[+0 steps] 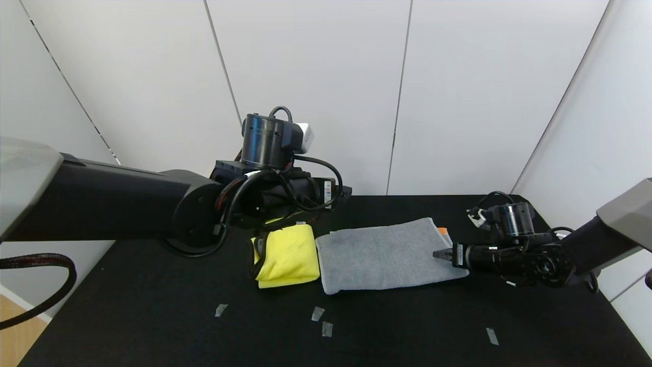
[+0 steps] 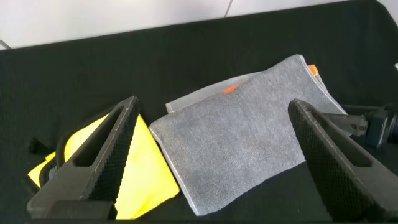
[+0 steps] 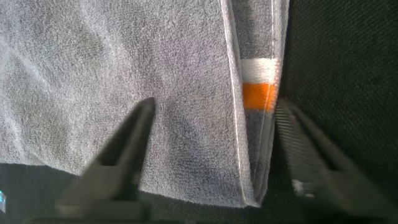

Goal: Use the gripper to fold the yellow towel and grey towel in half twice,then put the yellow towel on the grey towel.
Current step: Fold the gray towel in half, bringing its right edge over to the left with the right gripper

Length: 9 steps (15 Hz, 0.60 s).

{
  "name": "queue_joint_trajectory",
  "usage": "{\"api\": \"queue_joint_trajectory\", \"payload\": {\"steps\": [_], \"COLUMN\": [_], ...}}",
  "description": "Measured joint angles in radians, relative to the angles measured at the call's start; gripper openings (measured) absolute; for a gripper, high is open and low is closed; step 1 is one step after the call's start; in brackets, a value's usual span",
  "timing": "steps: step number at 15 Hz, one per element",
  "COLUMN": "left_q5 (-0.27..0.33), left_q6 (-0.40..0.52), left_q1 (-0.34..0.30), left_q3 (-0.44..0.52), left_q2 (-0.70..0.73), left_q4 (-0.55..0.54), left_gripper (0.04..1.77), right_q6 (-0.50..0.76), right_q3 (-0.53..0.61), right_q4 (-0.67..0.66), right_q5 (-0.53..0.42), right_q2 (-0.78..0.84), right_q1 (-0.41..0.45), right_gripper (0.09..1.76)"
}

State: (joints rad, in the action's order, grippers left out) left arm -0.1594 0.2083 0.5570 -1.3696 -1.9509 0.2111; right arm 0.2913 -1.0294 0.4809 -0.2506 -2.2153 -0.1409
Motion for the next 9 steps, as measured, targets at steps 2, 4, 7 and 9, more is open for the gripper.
{"api": "queue_joint_trajectory", "payload": {"steps": [2,4,7,9], "left_q5": [-0.001,-0.001,0.0,0.0], "left_q6": [0.0,0.0,0.0,0.0], "left_q1": [-0.001,-0.001,-0.003,-0.004], "left_q3": [0.0,-0.001,-0.002,-0.003], "left_q2": [0.0,0.001,0.001,0.001], "left_q4": [0.0,0.0,0.0,0.0], "left_gripper": [1.71,1.71,1.71,1.71], "right_q6": [0.0,0.0,0.012,0.016], "right_q3": [0.001,0.001,0.004,0.005], "right_q4": [0.001,0.001,0.006,0.014], "right_q5": [0.0,0.0,0.0,-0.001], "right_q2": [0.0,0.0,0.0,0.0], "right_q1": [0.0,0.0,0.0,0.002], "right_gripper": [1.02,0.81,0.15,0.15]}}
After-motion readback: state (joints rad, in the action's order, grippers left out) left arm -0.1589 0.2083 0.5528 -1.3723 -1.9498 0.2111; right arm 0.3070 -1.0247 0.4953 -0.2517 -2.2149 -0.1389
